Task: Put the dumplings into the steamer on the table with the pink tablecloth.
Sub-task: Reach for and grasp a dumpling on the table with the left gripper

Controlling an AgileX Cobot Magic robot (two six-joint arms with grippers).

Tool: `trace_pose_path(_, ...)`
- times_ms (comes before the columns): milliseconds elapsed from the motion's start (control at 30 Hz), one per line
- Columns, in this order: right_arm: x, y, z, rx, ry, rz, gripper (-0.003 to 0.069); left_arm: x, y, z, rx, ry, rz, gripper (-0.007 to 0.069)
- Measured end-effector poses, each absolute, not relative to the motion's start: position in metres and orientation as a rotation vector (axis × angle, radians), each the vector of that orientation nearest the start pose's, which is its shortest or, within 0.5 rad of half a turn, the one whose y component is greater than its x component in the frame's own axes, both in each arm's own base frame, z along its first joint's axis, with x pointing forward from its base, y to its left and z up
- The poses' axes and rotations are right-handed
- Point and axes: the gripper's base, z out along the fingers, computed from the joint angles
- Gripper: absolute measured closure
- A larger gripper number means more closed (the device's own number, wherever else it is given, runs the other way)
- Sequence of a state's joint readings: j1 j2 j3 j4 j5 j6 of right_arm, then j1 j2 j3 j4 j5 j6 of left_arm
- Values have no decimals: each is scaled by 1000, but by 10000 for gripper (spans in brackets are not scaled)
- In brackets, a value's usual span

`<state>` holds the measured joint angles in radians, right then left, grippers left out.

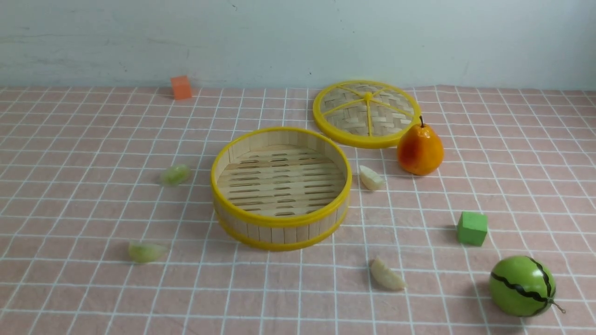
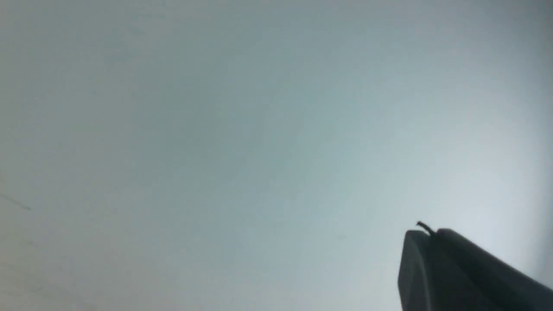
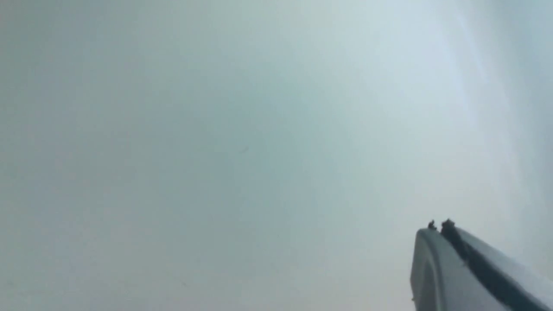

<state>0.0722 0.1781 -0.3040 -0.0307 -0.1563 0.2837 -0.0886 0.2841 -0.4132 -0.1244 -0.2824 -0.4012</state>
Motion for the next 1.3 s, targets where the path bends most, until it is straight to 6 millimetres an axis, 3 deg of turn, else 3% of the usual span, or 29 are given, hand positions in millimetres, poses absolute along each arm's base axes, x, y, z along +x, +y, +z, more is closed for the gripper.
trace_pose_path(67,72,5,325,72,1396,205,664,85,-6,371,-221,1212,-436,638)
trace_pose_path(200,93,6,320,45,1639,133,664,128,-11,367,-202,1474,-364,638)
trace_pose_path(267,108,6,304,49,1832,112,662,162,-16,353,-218,1728,-338,638)
trace_pose_path(367,119,8,281,70,2077,115,662,197,-21,331,-228,2028,-305,638)
trace_pose_path(433,124,10,266,61,2234,129,662,221,-25,320,-216,2193,-284,638)
trace_pose_path(533,130,18,246,-37,2439,177,662,258,-30,316,-192,2307,-286,638)
trace_pose_path(700,141,30,236,-148,2506,318,661,312,-37,315,-139,2340,-281,638)
trace_pose_path(733,146,35,233,-201,2508,364,659,337,-39,312,-100,2353,-263,637)
trace_pose_path(800,149,38,233,-239,2491,396,659,357,-41,308,-60,2367,-242,622)
trace_pose_path(867,150,40,236,-281,2455,421,659,382,-42,300,7,2385,-199,571)
trace_pose_path(1000,153,41,238,-303,2416,421,659,417,-45,278,148,2420,-136,408)
trace_pose_path(1033,153,41,238,-302,2415,420,659,419,-45,276,164,2421,-129,398)
trace_pose_path(1100,155,40,239,-296,2392,404,659,443,-47,253,245,2438,-97,275)
trace_pose_path(1200,156,40,240,-291,2380,396,658,459,-48,235,293,2452,-73,207)
trace_pose_path(1300,156,40,240,-286,2373,396,658,482,-48,201,344,2469,-25,160)
